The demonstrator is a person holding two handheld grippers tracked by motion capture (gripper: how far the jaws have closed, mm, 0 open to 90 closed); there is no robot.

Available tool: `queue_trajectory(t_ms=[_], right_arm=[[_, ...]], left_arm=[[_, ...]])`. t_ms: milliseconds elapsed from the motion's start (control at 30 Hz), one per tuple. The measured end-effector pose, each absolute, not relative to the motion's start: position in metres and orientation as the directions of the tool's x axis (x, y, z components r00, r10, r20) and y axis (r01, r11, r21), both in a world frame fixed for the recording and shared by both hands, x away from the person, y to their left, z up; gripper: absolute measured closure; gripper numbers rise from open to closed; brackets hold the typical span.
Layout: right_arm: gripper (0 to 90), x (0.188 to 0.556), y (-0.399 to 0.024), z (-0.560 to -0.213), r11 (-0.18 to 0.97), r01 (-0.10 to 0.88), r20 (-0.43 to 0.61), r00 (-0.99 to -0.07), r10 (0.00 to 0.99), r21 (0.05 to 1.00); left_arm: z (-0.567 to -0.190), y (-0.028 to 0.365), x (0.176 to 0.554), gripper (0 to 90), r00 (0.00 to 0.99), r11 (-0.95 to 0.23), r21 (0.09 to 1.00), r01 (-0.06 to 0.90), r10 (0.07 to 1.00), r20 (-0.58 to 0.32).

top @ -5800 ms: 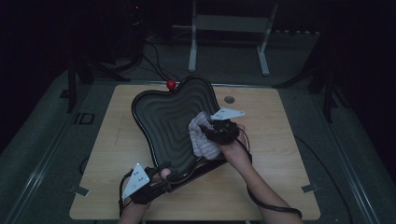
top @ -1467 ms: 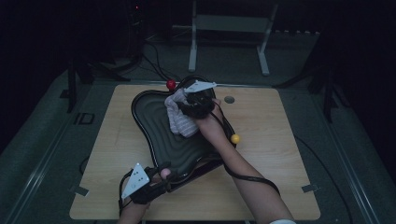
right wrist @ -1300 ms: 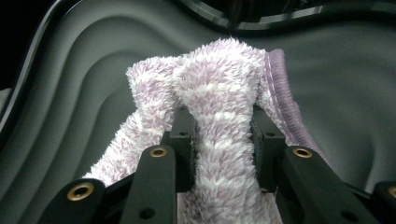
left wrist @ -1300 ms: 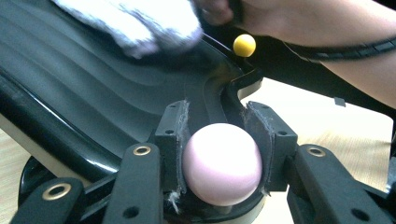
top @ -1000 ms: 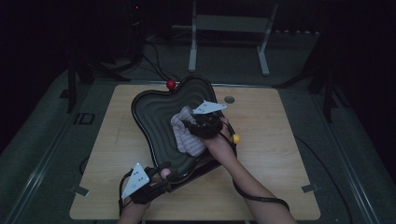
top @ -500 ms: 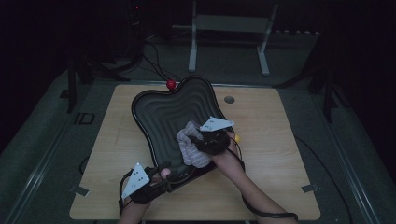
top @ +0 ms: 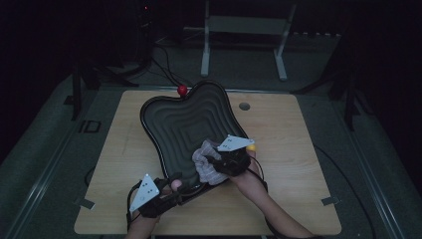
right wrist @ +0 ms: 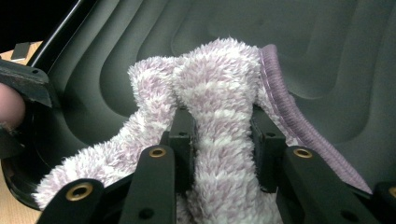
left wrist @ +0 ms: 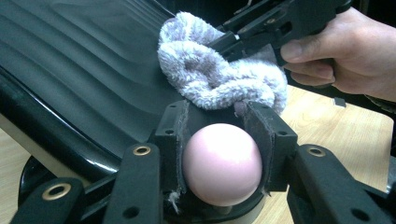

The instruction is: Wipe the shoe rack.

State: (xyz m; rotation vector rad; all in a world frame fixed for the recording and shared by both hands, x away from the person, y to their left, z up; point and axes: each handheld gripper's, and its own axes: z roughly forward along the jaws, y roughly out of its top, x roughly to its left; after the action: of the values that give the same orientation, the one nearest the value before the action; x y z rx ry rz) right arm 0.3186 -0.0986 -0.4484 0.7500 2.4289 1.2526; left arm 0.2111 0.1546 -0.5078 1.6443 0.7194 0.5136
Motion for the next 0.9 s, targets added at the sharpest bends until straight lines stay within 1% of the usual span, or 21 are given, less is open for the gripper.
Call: queue_trajectory(t_ms=[100, 167, 300, 567, 700, 733, 767, 800, 900], right_arm=[[67.2, 0.322, -0.098, -0.445, 0.481, 0.322, -0.016, -0.818, 0.574, 0.815], [67.3, 0.322, -0.096, -0.439, 0.479, 0.307, -0.031, -0.816, 0.577, 0.822], [67.3, 0.331, -0.09, -0.422, 0.44, 0.291, -0.02, -0.815, 0.579, 0.849], [67.3, 0.376, -0.059, -0.377, 0.387, 0.247, -0.036, -0.804, 0.594, 0.888], [66.5, 0.404, -0.036, -0.361, 0.396, 0.248, -0.051, -0.792, 0.608, 0.884], [66.5, 0.404, -0.036, -0.361, 0.396, 0.248, -0.051, -0.792, 0.608, 0.884], [66.5, 0.409, -0.033, -0.359, 0.4, 0.248, -0.059, -0.785, 0.617, 0.882], [66.5, 0.421, -0.025, -0.359, 0.414, 0.261, -0.066, -0.776, 0.627, 0.872], [65.3, 0.432, -0.016, -0.364, 0.438, 0.27, -0.084, -0.767, 0.637, 0.857]], left_arm=[[-0.508, 0.154, 0.211, 59.9, 0.71, -0.101, 0.979, 0.176, 0.702, -0.055], [-0.508, 0.155, 0.211, 59.9, 0.711, -0.1, 0.98, 0.174, 0.702, -0.055], [-0.508, 0.155, 0.211, 59.9, 0.711, -0.099, 0.98, 0.174, 0.701, -0.055], [-0.508, 0.155, 0.211, 59.9, 0.712, -0.097, 0.981, 0.171, 0.7, -0.055], [-0.508, 0.155, 0.211, 59.9, 0.711, -0.096, 0.981, 0.172, 0.7, -0.056], [-0.508, 0.155, 0.211, 59.9, 0.711, -0.096, 0.981, 0.172, 0.7, -0.056], [-0.508, 0.155, 0.211, 59.9, 0.711, -0.094, 0.981, 0.172, 0.7, -0.058], [-0.508, 0.155, 0.211, 59.9, 0.711, -0.096, 0.981, 0.171, 0.701, -0.056], [-0.508, 0.155, 0.212, 59.9, 0.706, -0.095, 0.981, 0.172, 0.706, -0.055]])
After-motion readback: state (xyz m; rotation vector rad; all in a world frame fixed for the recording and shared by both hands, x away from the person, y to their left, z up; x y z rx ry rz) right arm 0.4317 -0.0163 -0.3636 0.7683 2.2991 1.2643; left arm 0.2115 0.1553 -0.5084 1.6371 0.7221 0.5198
